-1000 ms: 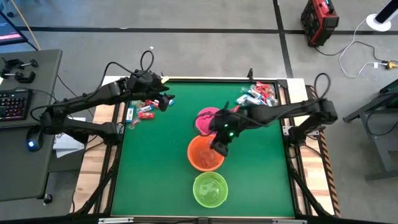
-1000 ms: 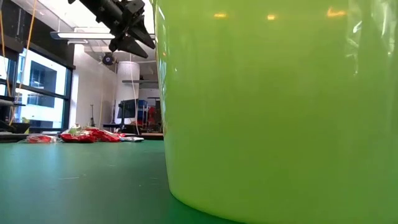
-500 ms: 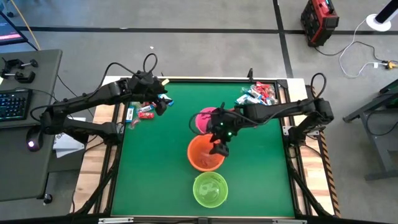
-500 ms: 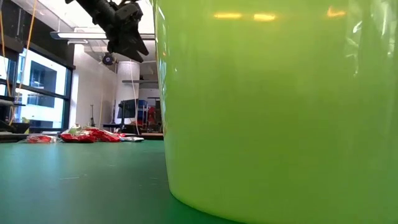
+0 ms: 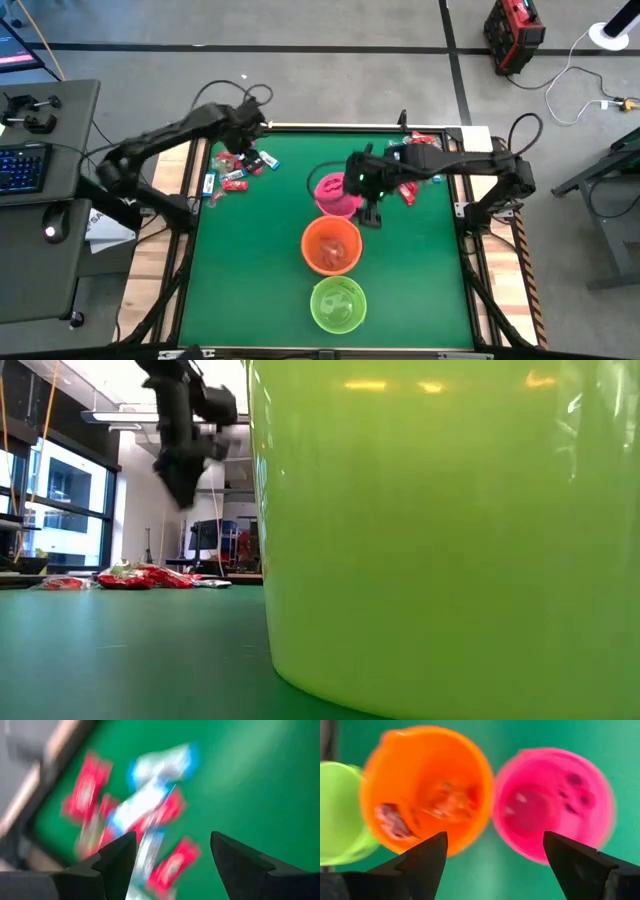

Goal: Sort candy by brand, put in halloween buckets
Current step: Put the green gummy into the orange bucket, then put the orange gummy into the orange bucket

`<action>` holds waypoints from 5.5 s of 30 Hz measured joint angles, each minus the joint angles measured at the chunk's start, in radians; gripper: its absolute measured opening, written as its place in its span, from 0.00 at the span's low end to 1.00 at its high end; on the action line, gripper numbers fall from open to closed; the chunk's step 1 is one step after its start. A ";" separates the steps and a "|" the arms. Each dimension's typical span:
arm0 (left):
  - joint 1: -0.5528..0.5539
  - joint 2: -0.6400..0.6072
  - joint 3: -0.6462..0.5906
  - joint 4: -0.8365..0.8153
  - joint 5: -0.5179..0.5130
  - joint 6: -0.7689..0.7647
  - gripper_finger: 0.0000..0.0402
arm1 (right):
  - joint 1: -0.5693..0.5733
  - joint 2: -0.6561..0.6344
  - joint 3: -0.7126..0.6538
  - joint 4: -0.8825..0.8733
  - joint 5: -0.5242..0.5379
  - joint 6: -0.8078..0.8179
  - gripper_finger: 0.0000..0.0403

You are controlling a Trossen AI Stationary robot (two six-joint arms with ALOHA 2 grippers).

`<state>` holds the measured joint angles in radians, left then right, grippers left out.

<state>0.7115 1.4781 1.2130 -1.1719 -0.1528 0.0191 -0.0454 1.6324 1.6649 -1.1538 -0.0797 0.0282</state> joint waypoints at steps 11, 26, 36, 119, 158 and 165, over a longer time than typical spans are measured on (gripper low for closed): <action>0.226 0.217 -0.003 0.090 -0.102 -0.117 0.61 | -0.147 -0.115 -0.103 -0.043 0.028 -0.061 0.80; 0.291 0.326 -0.001 0.077 -0.063 -0.141 0.47 | -0.175 -0.200 -0.336 0.091 -0.052 -0.047 0.79; 0.297 0.326 -0.001 0.080 -0.029 -0.112 0.03 | -0.170 -0.200 -0.338 0.102 -0.052 -0.055 0.79; -0.659 -0.237 -0.086 0.707 0.303 -0.612 0.00 | -0.223 -0.353 -0.338 0.028 0.097 -0.022 0.79; -0.481 -0.313 -0.168 0.540 -0.042 -0.350 0.54 | -0.698 -0.335 -0.589 0.103 0.129 0.308 0.65; -0.449 -0.312 -0.242 0.585 -0.041 -0.518 0.54 | -0.841 -0.335 -0.772 0.202 0.014 0.312 0.62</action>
<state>0.2622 1.1661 0.9712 -0.5865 -0.1936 -0.4990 -0.8861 1.2976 0.8927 -0.9516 -0.0657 0.3397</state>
